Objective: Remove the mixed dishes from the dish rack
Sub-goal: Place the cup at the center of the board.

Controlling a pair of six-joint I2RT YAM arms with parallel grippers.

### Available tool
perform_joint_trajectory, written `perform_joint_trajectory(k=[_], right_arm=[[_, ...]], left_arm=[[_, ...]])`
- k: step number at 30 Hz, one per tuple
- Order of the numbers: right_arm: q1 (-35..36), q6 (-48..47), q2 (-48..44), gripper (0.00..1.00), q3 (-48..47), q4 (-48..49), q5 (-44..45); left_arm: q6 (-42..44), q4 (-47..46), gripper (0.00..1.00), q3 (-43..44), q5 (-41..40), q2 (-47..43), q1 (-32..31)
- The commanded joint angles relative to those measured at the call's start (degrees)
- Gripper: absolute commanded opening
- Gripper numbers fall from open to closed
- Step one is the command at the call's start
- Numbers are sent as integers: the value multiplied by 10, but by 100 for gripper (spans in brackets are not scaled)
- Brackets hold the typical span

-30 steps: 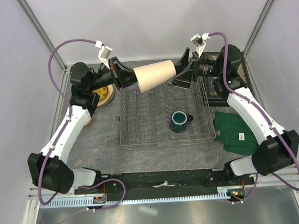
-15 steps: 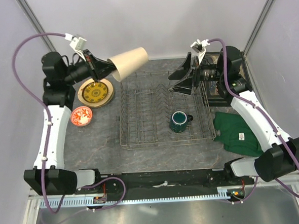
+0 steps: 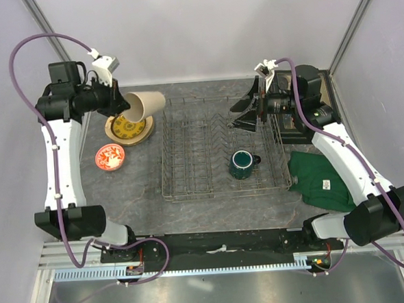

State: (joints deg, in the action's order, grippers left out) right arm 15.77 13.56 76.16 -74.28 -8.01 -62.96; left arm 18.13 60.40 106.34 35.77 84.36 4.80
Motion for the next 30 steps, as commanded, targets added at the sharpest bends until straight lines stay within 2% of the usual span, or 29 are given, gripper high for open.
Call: perform_joint_trajectory(k=[1, 15, 30], right_arm=[[1, -56, -13, 98, -21, -31, 29], [1, -67, -16, 98, -11, -47, 35], [1, -79, -30, 98, -1, -58, 34]], left_arm=[[96, 95, 2, 19, -111, 22, 5], [194, 185, 2, 36, -231, 150, -5], [197, 197, 2, 57, -294, 258, -41]])
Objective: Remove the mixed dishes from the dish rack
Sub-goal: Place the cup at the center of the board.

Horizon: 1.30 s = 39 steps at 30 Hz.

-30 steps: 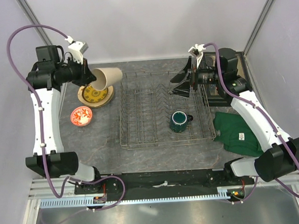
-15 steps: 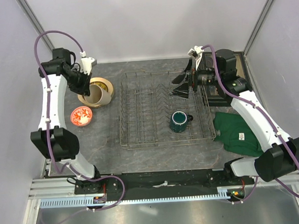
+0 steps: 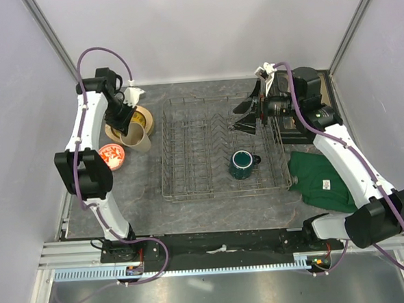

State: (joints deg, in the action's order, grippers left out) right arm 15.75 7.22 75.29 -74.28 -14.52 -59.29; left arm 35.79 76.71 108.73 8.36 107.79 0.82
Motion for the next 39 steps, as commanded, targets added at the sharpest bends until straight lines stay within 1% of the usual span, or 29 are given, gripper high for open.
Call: perform_joint_trajectory(k=[1, 2, 10, 22, 31, 35, 36, 39], right_arm=[[1, -19, -23, 98, 0, 7, -3], [2, -20, -24, 98, 1, 6, -2], [1, -23, -25, 98, 2, 3, -5], [2, -44, -28, 98, 5, -17, 8], [2, -61, -27, 98, -1, -38, 14], [2, -68, -25, 98, -3, -57, 19], [1, -84, -25, 98, -4, -59, 22], [2, -92, -25, 98, -6, -68, 25]], left_arm=[[20, 36, 2, 36, -20, 29, -1], [20, 39, 2, 38, -22, 38, -19], [24, 47, 2, 32, -26, 65, -20], [36, 24, 2, -25, -48, 59, -17], [43, 3, 2, -45, -74, 59, -11], [45, -1, 7, -44, -75, 63, -9], [46, -2, 11, -43, -76, 63, -9], [46, -4, 14, -41, -73, 62, -9]])
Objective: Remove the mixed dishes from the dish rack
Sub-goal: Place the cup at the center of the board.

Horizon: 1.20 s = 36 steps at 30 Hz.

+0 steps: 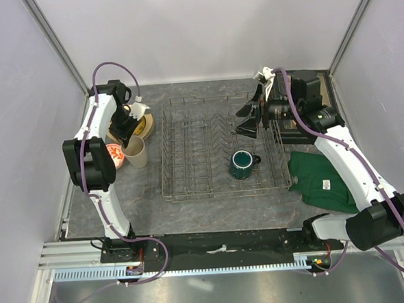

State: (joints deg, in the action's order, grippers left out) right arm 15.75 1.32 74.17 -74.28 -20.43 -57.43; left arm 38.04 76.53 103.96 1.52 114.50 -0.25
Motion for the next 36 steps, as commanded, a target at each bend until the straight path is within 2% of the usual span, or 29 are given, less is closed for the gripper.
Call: perform_joint_trajectory(k=[1, 19, 29, 36], right_arm=[[2, -33, -14, 98, -6, -12, 7], [1, -46, -19, 98, -4, -24, 16], [2, -48, -23, 98, 1, -24, 19], [2, -55, -22, 98, 1, -35, 22]], left_arm=[[23, -3, 13, 10, -5, -4, 2], [6, -4, 14, 56, 31, 26, 2], [6, -9, 16, 45, 34, 30, 2], [6, -8, 47, 47, 31, 24, 2]])
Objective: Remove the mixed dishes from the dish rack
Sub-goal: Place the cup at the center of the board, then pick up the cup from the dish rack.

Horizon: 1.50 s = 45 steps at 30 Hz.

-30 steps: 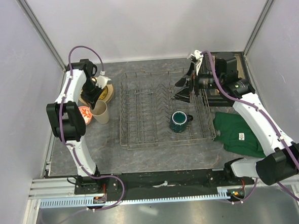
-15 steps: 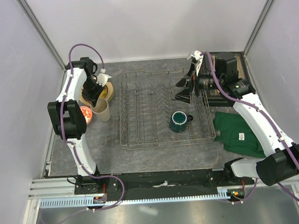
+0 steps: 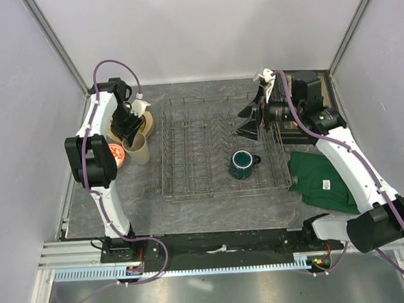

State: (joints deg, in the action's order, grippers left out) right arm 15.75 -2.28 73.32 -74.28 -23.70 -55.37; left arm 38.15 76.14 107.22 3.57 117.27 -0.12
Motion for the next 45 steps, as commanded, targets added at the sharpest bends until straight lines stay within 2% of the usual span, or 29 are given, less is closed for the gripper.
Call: perform_joint_trajectory(k=[1, 8, 12, 17, 21, 30, 35, 45], right_arm=[[2, -32, -12, 98, 0, -7, 4], [1, -142, 9, 98, -17, -114, 80], [16, -212, 17, 98, -18, -185, 177], [59, -251, 38, 98, -7, -230, 291], [92, -281, 52, 98, 14, -235, 354], [157, -323, 88, 98, 45, -260, 437], [168, -333, 109, 98, 62, -246, 454], [169, -352, 159, 98, 70, -201, 457]], left_arm=[[6, -4, 49, 16, 11, -5, 0], [6, 12, 66, 43, 30, -31, 0], [5, 32, 80, 88, 51, -56, 0], [1, 44, 90, 125, 68, -85, 0], [-8, 45, 93, 125, 96, -122, 0], [-17, 26, 98, 58, 156, -220, 0], [-19, 12, 98, 15, 173, -247, 0], [-15, 7, 99, 3, 173, -256, 0]])
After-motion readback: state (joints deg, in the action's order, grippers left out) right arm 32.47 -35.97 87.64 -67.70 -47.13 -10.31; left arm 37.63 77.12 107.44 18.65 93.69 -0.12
